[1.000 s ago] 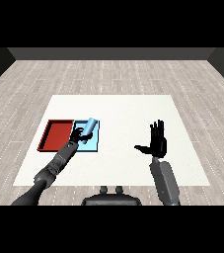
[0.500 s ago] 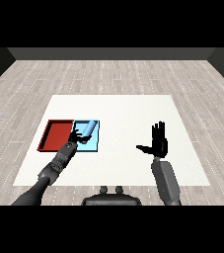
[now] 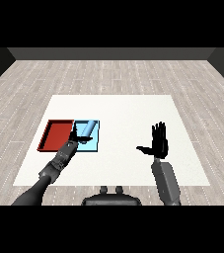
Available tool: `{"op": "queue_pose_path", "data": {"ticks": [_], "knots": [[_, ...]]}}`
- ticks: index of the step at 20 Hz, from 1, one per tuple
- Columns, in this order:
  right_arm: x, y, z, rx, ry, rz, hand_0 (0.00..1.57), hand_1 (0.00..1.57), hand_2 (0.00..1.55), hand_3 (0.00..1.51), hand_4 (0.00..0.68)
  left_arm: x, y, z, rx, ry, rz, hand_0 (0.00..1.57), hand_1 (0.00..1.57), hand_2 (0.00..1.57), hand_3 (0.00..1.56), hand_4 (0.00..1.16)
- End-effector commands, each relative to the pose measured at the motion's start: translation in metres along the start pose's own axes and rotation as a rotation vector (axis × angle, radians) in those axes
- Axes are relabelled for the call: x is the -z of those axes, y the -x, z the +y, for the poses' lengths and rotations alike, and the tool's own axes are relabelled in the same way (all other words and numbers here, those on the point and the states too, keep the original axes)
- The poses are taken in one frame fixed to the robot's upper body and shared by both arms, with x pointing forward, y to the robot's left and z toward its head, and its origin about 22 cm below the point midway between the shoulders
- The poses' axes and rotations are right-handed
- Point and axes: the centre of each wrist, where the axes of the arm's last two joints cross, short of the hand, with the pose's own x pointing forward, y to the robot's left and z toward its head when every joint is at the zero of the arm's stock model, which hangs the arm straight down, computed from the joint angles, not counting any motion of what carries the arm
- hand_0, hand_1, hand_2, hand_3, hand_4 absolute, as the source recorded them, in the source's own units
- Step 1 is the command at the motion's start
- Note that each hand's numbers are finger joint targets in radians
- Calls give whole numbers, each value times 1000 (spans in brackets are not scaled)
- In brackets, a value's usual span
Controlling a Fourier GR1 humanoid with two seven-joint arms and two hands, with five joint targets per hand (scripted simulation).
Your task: Pick the blue can and put it in the blue box
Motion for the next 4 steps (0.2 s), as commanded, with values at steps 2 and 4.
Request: {"op": "queue_pose_path", "data": {"ticks": [2, 4], "knots": [[5, -8, 2, -5, -29, 4, 0, 0, 0, 0, 0, 6, 1, 18, -151, -47, -255, 0, 0, 0, 0, 0], [12, -1, 11, -35, -52, 11, 0, 0, 0, 0, 0, -1, -14, 2, -195, -36, -304, 0, 0, 0, 0, 0]]}}
